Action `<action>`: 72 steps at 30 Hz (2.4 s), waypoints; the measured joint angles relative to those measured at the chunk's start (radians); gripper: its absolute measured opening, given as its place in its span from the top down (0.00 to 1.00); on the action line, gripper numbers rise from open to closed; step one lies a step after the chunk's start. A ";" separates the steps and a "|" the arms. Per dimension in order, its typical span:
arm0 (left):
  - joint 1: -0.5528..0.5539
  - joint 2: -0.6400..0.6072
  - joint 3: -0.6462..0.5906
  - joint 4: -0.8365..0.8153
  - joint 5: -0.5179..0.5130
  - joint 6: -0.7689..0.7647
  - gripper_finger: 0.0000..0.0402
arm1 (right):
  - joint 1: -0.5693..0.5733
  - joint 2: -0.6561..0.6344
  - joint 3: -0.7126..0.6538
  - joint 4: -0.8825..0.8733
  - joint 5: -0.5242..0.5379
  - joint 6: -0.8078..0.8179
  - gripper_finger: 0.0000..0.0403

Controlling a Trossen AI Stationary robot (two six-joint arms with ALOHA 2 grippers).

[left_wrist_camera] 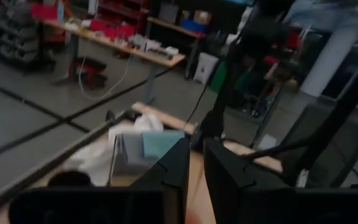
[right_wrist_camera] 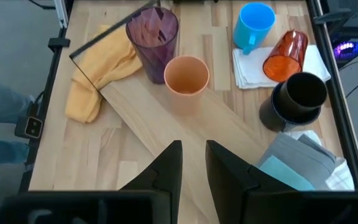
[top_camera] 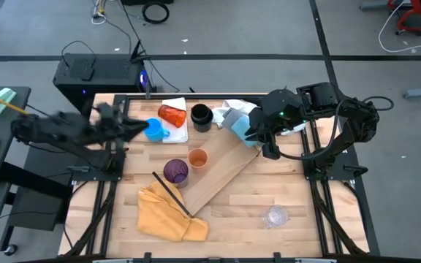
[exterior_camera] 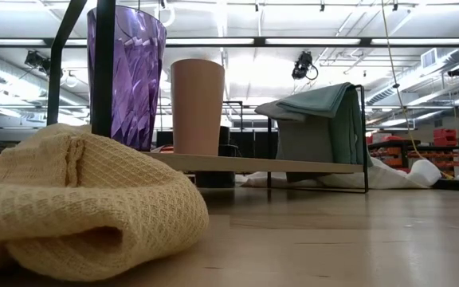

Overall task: Stack small to large cups/mugs on shelf
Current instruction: Put the blue mug on the shelf

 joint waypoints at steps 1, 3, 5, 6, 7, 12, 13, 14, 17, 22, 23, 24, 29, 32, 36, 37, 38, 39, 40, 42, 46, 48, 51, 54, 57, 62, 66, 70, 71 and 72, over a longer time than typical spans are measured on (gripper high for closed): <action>0.000 -0.004 -0.044 0.032 -0.005 -0.017 0.86 | 0.000 0.000 0.000 0.005 0.000 0.000 0.81; 0.000 -0.005 -0.118 0.102 -0.011 -0.043 0.85 | 0.000 0.000 0.000 0.011 0.000 -0.001 0.81; 0.001 -0.004 -0.165 0.171 -0.013 -0.047 0.85 | 0.000 0.000 0.000 0.012 0.000 0.000 0.81; 0.001 -0.001 -0.179 0.195 -0.019 -0.046 0.85 | 0.000 0.000 0.000 0.013 0.000 0.000 0.81; 0.007 0.003 -0.184 0.198 -0.028 -0.047 0.85 | 0.000 0.000 0.000 0.013 0.000 0.000 0.81; 0.060 0.009 -0.188 0.148 -0.042 -0.060 0.87 | 0.000 0.003 0.000 0.022 0.000 0.008 0.81; 0.072 0.008 -0.187 0.139 -0.041 -0.066 0.87 | 0.000 0.005 0.000 0.027 0.000 0.008 0.81; 0.084 0.008 -0.187 0.124 -0.041 -0.077 0.87 | 0.000 0.007 0.000 0.029 0.000 0.006 0.81; 0.117 0.009 -0.187 0.073 -0.034 -0.106 0.86 | 0.000 0.014 0.001 0.034 0.000 -0.008 0.81; 0.176 0.011 -0.187 -0.035 0.019 -0.145 0.85 | 0.000 0.028 0.000 0.032 0.000 -0.015 0.81; 0.187 0.010 -0.187 -0.051 0.031 -0.150 0.85 | 0.000 0.029 0.000 0.032 0.000 -0.016 0.81; 0.199 0.010 -0.187 -0.061 0.039 -0.156 0.85 | 0.000 0.031 0.000 0.033 0.000 -0.017 0.81; 0.263 0.020 -0.187 -0.130 0.044 -0.160 0.87 | 0.000 0.034 0.000 0.032 0.000 -0.018 0.81; 0.328 0.046 -0.186 -0.142 0.044 -0.169 0.87 | 0.000 0.034 0.000 0.036 0.004 -0.018 0.81; 0.417 0.112 -0.186 -0.112 0.086 -0.199 0.86 | 0.000 0.034 0.000 0.046 0.026 -0.018 0.81; 0.440 0.133 -0.186 -0.099 0.116 -0.198 0.86 | 0.000 0.034 0.000 0.048 0.026 -0.017 0.81; 0.462 0.154 -0.186 -0.084 0.157 -0.192 0.85 | 0.000 0.034 0.000 0.048 0.026 -0.015 0.81; 0.483 0.175 -0.186 -0.073 0.196 -0.189 0.85 | 0.000 0.034 0.000 0.048 0.026 -0.012 0.81; 0.503 0.198 -0.186 -0.064 0.229 -0.189 0.84 | 0.000 0.034 0.000 0.048 0.026 -0.010 0.81; 0.538 0.239 -0.186 -0.041 0.277 -0.192 0.83 | 0.000 0.034 0.000 0.048 0.026 -0.003 0.81; 0.586 0.295 -0.186 0.017 0.351 -0.192 0.81 | 0.000 0.034 0.000 0.047 0.026 0.021 0.81; 0.598 0.299 -0.186 0.055 0.389 -0.181 0.80 | 0.001 0.034 0.000 0.047 0.026 0.028 0.81; 0.608 0.295 -0.186 0.095 0.401 -0.175 0.79 | 0.010 0.034 0.000 0.047 0.026 0.042 0.81; 0.624 0.287 -0.186 0.098 0.400 -0.148 0.80 | 0.014 0.034 0.000 0.047 0.026 0.046 0.81; 0.635 0.283 -0.186 0.085 0.418 -0.140 0.81 | 0.015 0.033 -0.011 0.045 0.026 0.053 0.81; 0.636 0.283 -0.185 0.088 0.450 -0.133 0.80 | 0.034 0.033 -0.047 0.045 0.007 0.071 0.81; 0.636 0.283 -0.185 0.087 0.447 -0.129 0.79 | 0.042 0.033 -0.086 0.053 0.006 0.072 0.81; 0.641 0.283 -0.185 0.079 0.436 -0.121 0.79 | 0.041 0.033 -0.143 0.104 0.007 0.071 0.81; 0.648 0.283 -0.185 0.070 0.431 -0.120 0.80 | 0.042 0.033 -0.157 0.122 0.007 0.070 0.81; 0.656 0.283 -0.185 0.057 0.426 -0.121 0.80 | 0.042 0.033 -0.167 0.138 0.007 0.069 0.81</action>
